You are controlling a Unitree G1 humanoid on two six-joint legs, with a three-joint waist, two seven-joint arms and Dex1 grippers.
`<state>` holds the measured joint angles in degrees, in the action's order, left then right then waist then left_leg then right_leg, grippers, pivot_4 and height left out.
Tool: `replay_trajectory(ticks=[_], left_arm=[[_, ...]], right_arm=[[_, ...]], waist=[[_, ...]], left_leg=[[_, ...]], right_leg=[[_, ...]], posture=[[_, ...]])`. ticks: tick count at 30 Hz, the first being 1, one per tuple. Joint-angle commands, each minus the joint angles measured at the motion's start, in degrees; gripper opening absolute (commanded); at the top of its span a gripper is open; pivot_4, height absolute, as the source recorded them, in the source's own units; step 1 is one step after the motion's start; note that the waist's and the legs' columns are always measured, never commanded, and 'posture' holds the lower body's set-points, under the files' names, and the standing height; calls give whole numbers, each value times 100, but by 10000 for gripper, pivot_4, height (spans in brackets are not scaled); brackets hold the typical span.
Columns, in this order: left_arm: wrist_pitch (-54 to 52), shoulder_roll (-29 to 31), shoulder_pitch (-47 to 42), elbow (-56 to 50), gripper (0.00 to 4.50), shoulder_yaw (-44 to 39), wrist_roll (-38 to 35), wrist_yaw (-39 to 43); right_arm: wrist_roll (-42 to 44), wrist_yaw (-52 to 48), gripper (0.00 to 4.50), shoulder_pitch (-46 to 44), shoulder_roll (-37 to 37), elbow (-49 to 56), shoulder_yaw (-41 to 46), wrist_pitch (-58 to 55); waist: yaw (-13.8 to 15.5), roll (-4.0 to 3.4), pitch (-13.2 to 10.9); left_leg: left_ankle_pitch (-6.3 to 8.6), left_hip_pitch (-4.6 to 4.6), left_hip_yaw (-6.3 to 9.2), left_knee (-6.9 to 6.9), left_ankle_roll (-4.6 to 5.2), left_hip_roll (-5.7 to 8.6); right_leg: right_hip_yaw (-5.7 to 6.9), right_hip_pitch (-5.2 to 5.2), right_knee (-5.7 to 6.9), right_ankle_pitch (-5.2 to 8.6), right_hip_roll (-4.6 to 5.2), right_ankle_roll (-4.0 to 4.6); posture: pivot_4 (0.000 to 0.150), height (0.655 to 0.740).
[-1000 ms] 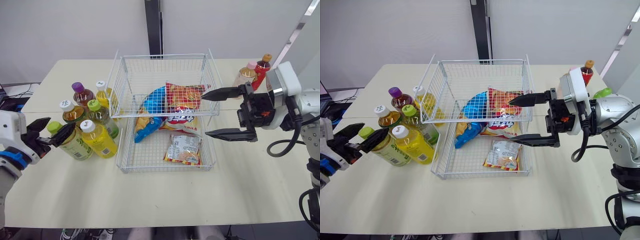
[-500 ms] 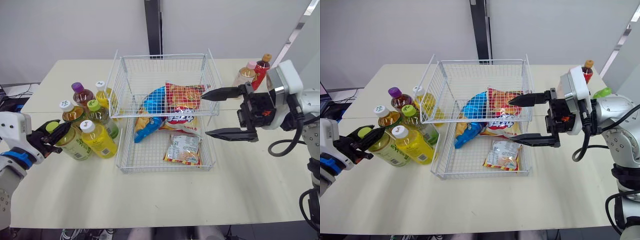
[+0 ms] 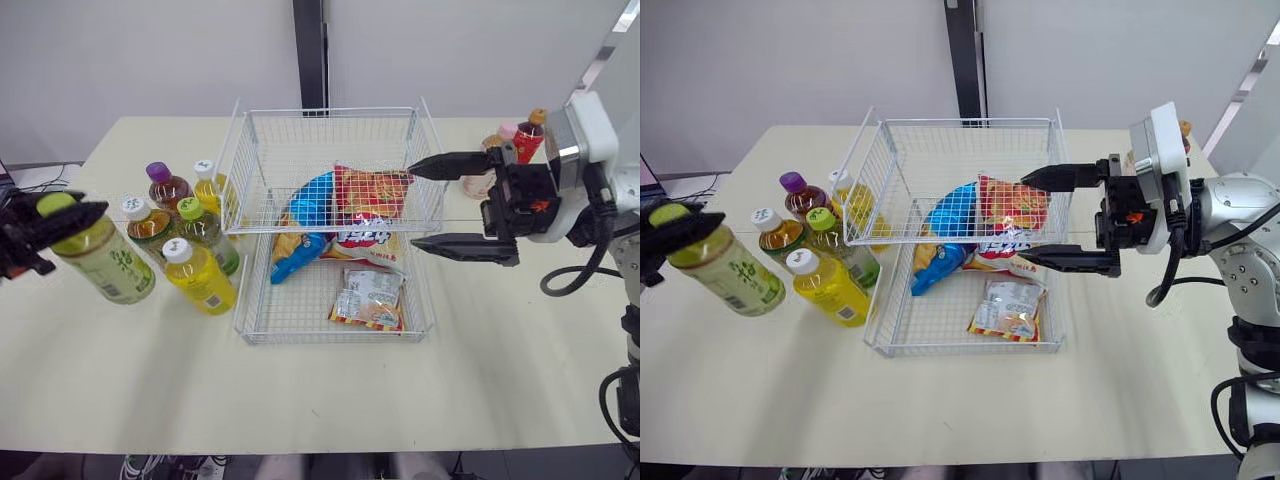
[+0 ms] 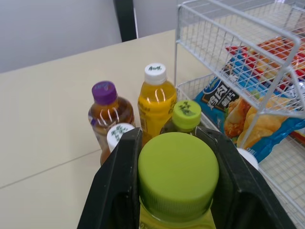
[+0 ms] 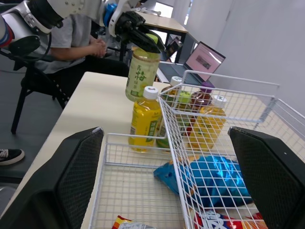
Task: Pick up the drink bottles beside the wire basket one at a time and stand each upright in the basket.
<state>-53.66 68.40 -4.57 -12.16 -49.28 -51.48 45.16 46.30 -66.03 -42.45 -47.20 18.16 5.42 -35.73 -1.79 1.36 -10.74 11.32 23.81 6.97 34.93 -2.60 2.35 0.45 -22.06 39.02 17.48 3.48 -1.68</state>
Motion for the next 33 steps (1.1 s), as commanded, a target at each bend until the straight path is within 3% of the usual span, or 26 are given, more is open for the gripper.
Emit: replay_trajectory(ticks=[1,4,7,11,13,16,23,33], left_arm=[[-141,770,-896,724,13733,78,-278,223],[100,1409,-2037,1556,13733,1041,-291,533],[368,1449,-3710,2239,13733,2326,-95,738],[447,754,-6284,3108,13733,3879,729,1122],[479,131,-7478,3701,13733,4466,1173,1367],[604,-557,-8545,4395,13733,5066,1787,1844],[1384,-2145,-9856,5943,13733,5487,2682,2495],[2636,-3931,-9917,7087,13733,5201,3306,2081]], right_arm=[[52,199,45000,-61,-106,240,224,-60],[54,417,45000,51,-160,380,324,-144],[81,587,45000,238,-231,510,472,-207],[145,765,45000,589,-354,694,768,-263],[158,854,45000,762,-417,778,915,-284],[247,970,45000,965,-478,895,1096,-338],[422,1381,45000,1438,-529,1192,1489,-444],[504,2190,45000,1742,-412,1724,1599,-450]], waist=[[-6,3,-1],[-9,11,-6],[-5,7,-9],[34,19,-13],[36,28,-18],[6,41,-26],[-124,45,-38],[-124,46,-43]], left_leg=[[0,2,1,0,0,-4],[0,6,4,0,0,-15],[0,3,-3,-2,0,-11],[-1,11,7,7,-1,-4],[-1,14,5,13,-1,-4],[-1,26,6,23,0,1],[-2,39,-7,23,0,-3],[-2,47,-7,32,1,-2]], right_leg=[[1,-2,2,0,-5,0],[3,-7,3,-3,-24,4],[-4,-7,6,-3,-24,4],[9,-2,10,-7,-32,-3],[4,-3,11,-12,-31,-11],[6,-3,4,-17,-31,-23],[-7,-26,7,-17,-25,-21],[-9,-27,11,-17,-19,-21]], posture=[[1500,7400],[1500,7400],[1500,7400],[1500,7400],[1500,7400],[1500,7400],[1500,7400],[1500,7400]])
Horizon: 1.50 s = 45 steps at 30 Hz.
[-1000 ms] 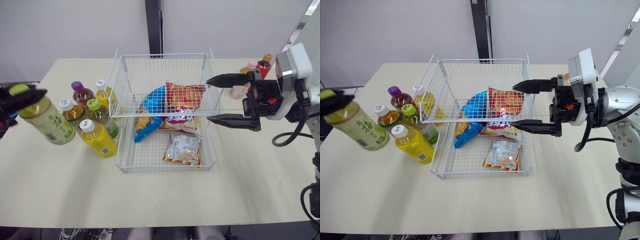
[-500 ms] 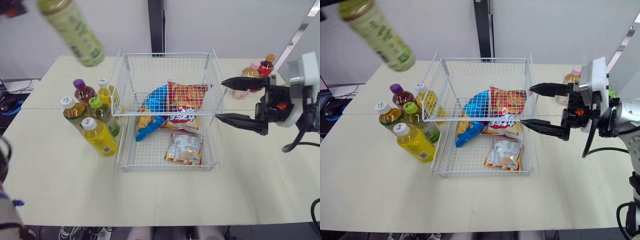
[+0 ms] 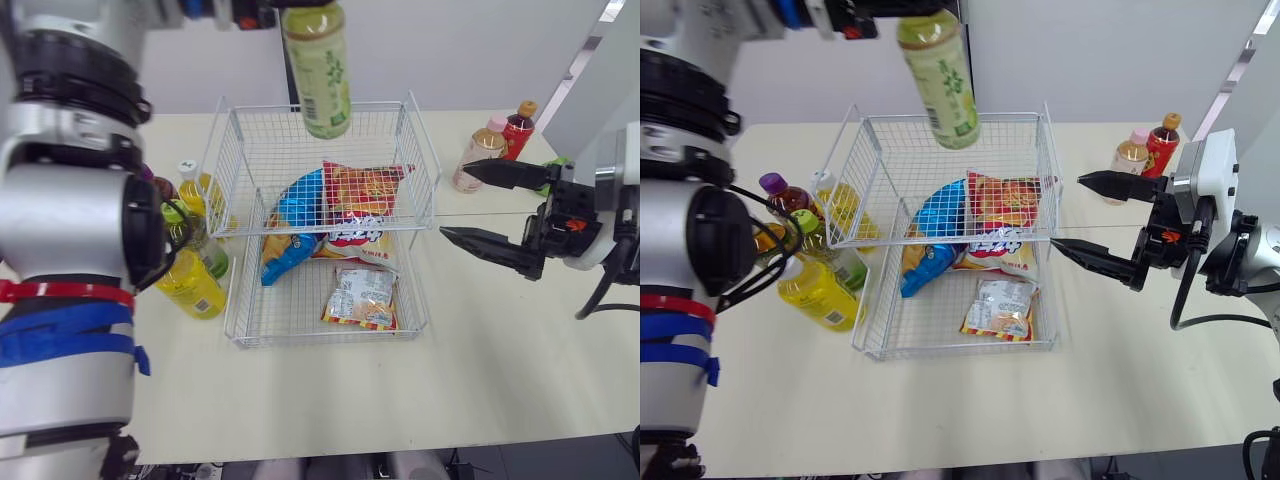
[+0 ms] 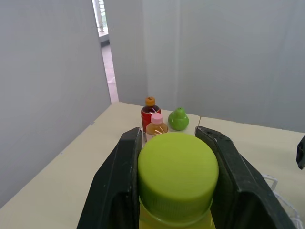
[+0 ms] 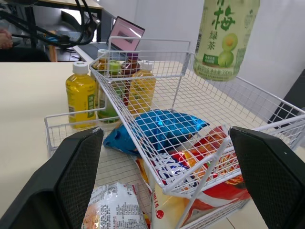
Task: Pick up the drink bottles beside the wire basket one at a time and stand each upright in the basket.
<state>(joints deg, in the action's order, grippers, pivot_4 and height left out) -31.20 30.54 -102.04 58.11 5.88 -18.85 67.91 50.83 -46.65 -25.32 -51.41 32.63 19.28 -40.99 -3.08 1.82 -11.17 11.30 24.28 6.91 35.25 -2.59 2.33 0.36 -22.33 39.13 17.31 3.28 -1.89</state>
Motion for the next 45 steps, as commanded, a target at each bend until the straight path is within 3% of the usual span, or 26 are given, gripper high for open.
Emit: replay_trajectory(ticks=[1,12,20,30,38,45], left_arm=[[594,-261,-117,152,13733,-330,132,-320],[1317,-1077,115,846,13733,-576,587,-956],[1324,-1331,130,968,13733,-682,758,-951],[1195,-1035,-6,752,44745,-776,856,-424],[466,-135,493,-418,44745,-661,838,272],[-1010,1087,1636,-2762,44745,-1068,240,470]], right_arm=[[52,340,45000,73,34,332,226,83],[186,575,45000,602,40,548,534,218],[168,531,45000,773,-8,532,630,318],[161,548,45000,859,-32,539,595,390],[64,493,45000,680,-104,412,416,439],[-34,285,45000,486,-174,311,169,453]], waist=[[2,0,-1],[39,2,-4],[53,2,-4],[28,2,-4],[-11,0,-3],[-19,-1,-4]], left_leg=[[0,3,1,2,0,1],[3,22,3,56,4,6],[3,21,3,76,5,11],[2,18,3,80,4,11],[2,13,3,80,4,8],[2,7,8,80,3,-3]], right_leg=[[1,0,0,0,1,0],[8,-2,24,0,1,-1],[7,-1,50,0,5,-4],[6,-1,61,0,5,-4],[3,-1,70,1,2,-5],[2,-1,77,1,-7,-4]], posture=[[1500,7400],[1500,7400],[1500,7400],[1500,7400],[1500,7400],[1500,7400]])
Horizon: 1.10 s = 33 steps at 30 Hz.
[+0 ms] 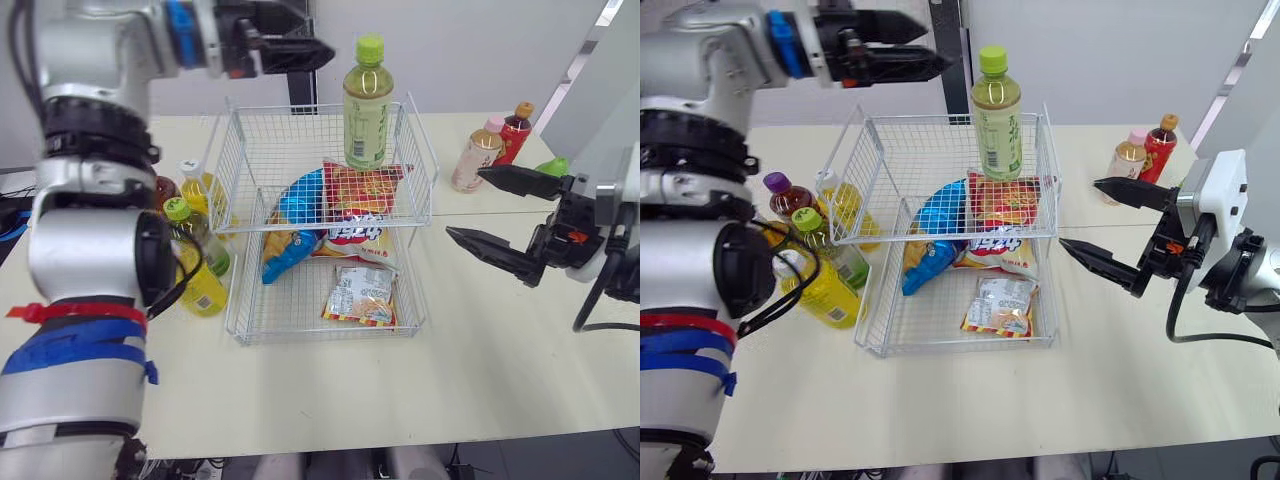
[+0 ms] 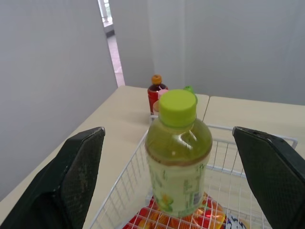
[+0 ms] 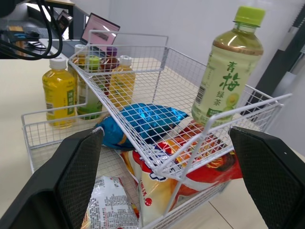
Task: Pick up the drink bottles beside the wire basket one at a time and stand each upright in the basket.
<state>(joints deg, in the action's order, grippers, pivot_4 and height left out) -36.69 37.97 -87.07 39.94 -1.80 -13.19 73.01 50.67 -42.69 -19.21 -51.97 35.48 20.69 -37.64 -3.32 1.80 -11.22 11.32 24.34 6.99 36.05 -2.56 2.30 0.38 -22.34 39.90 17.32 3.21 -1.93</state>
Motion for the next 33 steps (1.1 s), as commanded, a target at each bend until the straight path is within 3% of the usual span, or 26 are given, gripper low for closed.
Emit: replay_trajectory(ticks=[1,9,15,23,27,33], left_arm=[[-608,546,437,-1365,44745,-446,-429,-110],[-1532,2071,2975,-3540,44745,-1973,-1004,-701],[-1413,2695,5392,-3899,44745,-3817,-859,-845],[-1158,2353,7369,-4101,44745,-5203,-1075,-948],[-1062,1977,8109,-4287,44745,-5459,-1168,-1140],[-1025,1403,8541,-4964,44745,-5343,-1460,-1649]], right_arm=[[-32,-174,45000,-181,-139,-2,-43,123],[-238,-753,45000,-1106,-99,-588,-872,229],[-475,-1239,45000,-1915,129,-1137,-1549,253],[-618,-1678,45000,-2161,418,-1303,-1846,361],[-681,-1796,45000,-2011,588,-1121,-2019,398],[-837,-1855,45000,-1876,767,-1069,-2079,572]], waist=[[5,0,0],[1,-4,2],[13,-6,2],[138,0,4],[151,0,5],[155,4,7]], left_leg=[[0,1,2,0,0,0],[0,-26,-3,0,0,-5],[0,-43,-8,-6,0,-9],[1,-51,-20,-11,0,-11],[1,-56,-40,-12,0,-15],[2,-56,-50,-11,0,-19]], right_leg=[[2,0,-1,0,0,0],[-12,15,5,0,-2,1],[-34,14,6,0,-2,3],[-86,9,1,-2,4,4],[-107,7,0,-2,20,5],[-116,5,-1,-6,24,6]], posture=[[1500,7400],[1500,7400],[1500,7400],[1500,7400],[1500,7400],[1500,7400]])
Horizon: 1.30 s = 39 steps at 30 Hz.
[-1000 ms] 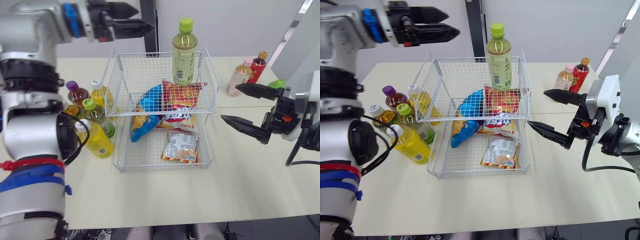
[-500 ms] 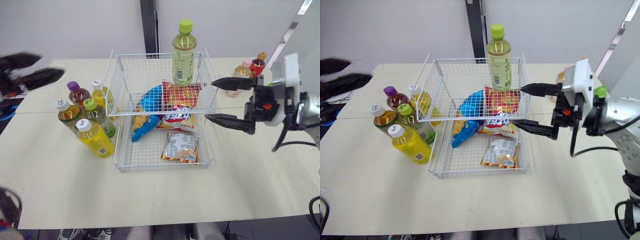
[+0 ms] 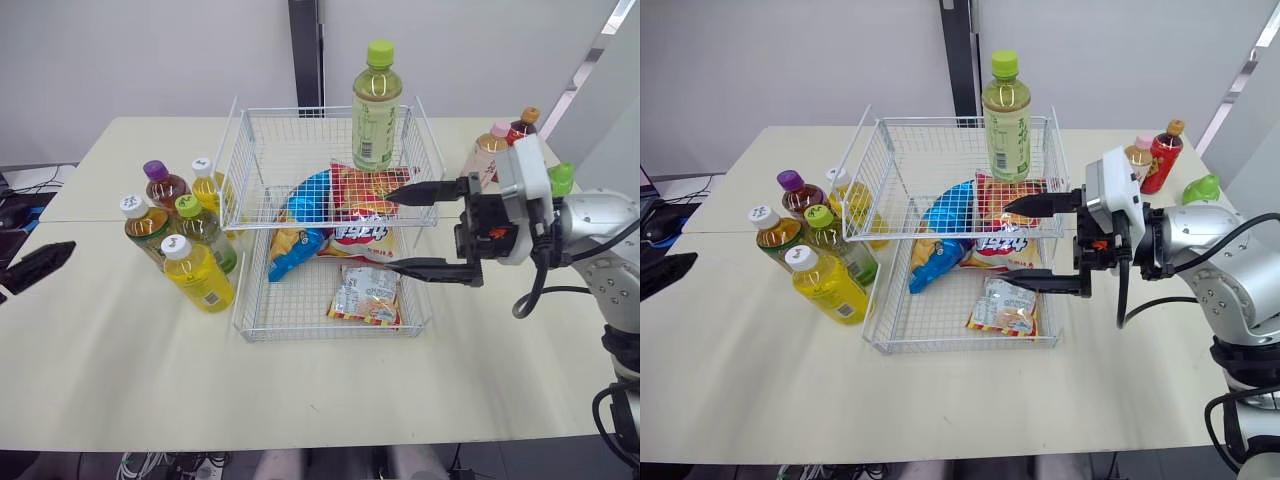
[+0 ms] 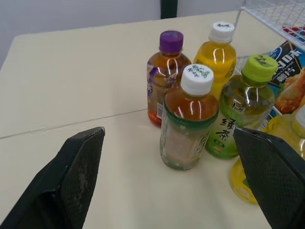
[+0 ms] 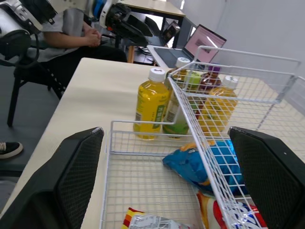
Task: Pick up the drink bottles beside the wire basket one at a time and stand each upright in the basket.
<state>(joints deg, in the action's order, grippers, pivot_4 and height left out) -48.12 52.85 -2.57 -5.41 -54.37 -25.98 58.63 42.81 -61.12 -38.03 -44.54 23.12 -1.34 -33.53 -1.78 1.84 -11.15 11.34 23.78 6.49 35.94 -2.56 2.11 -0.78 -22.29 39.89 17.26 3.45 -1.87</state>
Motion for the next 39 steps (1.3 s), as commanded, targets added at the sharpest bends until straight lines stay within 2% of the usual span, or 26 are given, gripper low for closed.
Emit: replay_trajectory(ticks=[1,9,18,28,37,39], left_arm=[[84,-162,77,-493,44745,-91,-257,-330],[141,-602,-407,-726,44745,342,-550,-1352],[206,-771,-1368,-236,44745,1178,-566,-2237],[942,-639,-2043,694,44745,2284,-101,-2380],[1356,-598,-2401,1259,44745,2634,126,-2386],[1351,-588,-2396,1279,40909,2660,90,-2331]], right_arm=[[-91,9,45000,22,55,164,121,198],[-130,101,45000,-33,183,5,168,137],[-203,325,45000,91,136,4,280,-45],[-241,469,45000,-37,168,71,223,-260],[-232,478,45000,-56,158,141,231,-372],[-227,483,45000,-58,161,161,235,-390]], waist=[[1,0,0],[5,1,1],[5,2,1],[7,3,1],[3,3,1],[3,2,1]], left_leg=[[0,0,-2,0,0,1],[0,-4,-7,0,0,0],[0,-4,-15,-1,0,-1],[0,-2,-20,-1,0,-1],[0,-1,-18,-2,0,1],[0,-1,-18,-2,0,2]], right_leg=[[-2,0,0,-1,2,-1],[0,1,-1,-5,-1,-1],[4,-1,-2,-21,-23,-3],[6,-2,-4,-23,-26,-2],[9,-4,-6,-24,-27,-5],[6,-4,-6,-24,-26,-5]], posture=[[1500,7400],[1500,7400],[1500,7400],[1500,7400],[1500,7400],[1500,7400]])
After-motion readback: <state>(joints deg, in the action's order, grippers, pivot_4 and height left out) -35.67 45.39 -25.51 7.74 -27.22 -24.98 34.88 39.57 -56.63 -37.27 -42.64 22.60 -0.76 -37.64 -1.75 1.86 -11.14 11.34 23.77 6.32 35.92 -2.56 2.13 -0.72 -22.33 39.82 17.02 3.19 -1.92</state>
